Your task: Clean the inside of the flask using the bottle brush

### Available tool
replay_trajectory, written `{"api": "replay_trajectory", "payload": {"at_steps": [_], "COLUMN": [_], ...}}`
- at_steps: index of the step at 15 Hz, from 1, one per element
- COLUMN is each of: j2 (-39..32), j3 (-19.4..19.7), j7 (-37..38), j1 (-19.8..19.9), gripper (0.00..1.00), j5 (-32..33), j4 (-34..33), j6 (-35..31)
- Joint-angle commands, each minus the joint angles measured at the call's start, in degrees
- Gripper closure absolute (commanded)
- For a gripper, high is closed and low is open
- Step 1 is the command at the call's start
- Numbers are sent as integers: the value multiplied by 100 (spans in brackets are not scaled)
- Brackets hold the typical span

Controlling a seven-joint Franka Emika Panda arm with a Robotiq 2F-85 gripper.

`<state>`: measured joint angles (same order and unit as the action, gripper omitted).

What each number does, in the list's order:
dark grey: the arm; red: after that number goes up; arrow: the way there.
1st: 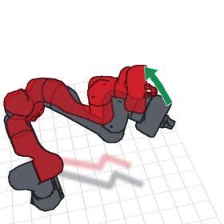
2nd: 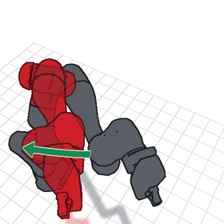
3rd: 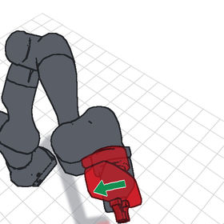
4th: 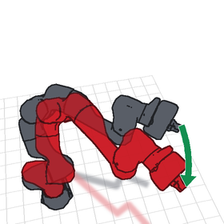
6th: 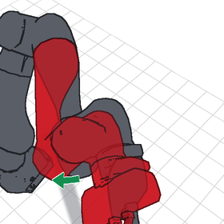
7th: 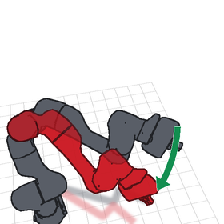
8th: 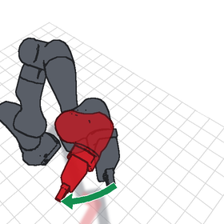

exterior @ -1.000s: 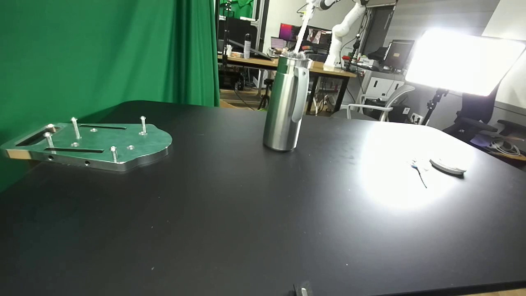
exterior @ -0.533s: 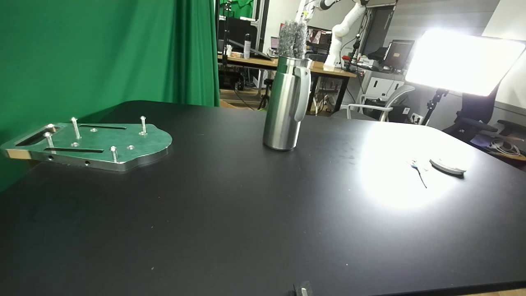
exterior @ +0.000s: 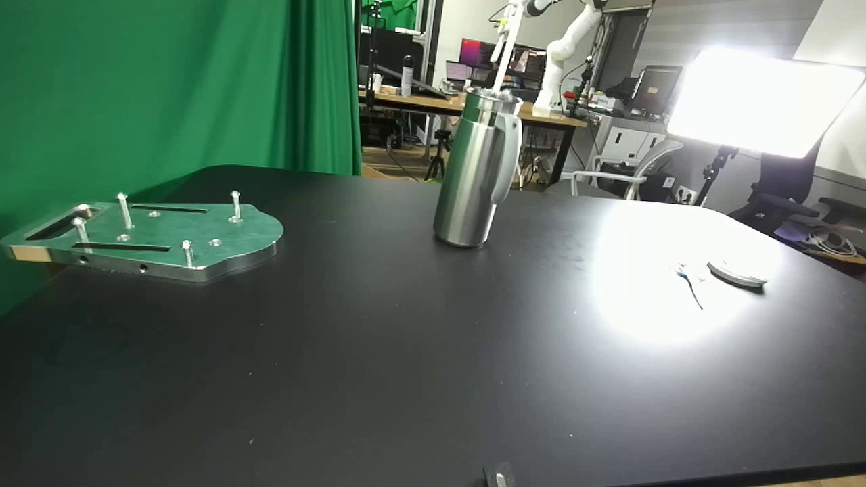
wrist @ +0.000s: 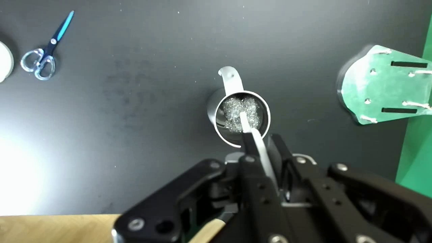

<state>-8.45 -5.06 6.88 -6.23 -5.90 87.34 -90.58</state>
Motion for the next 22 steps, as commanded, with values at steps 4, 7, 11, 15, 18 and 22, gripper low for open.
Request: {"api": "replay_trajectory", "payload": {"at_steps": [4, 7, 11, 15, 18, 22], "j2": [-72, -145, -161, -133, -65, 207], "j3": [3, 7, -4, -37, -116, -275], "j7": [168, 230, 254, 259, 247, 200], "j1": [-53, -64, -81, -125, -202, -355], "gripper": [96, 96, 96, 96, 96, 96], "j5": [259, 275, 271, 242, 201, 174], "j4": [858, 1085, 1213, 1235, 1175, 1096], "j6": [-388, -743, -939, -981, -994, -966]}}
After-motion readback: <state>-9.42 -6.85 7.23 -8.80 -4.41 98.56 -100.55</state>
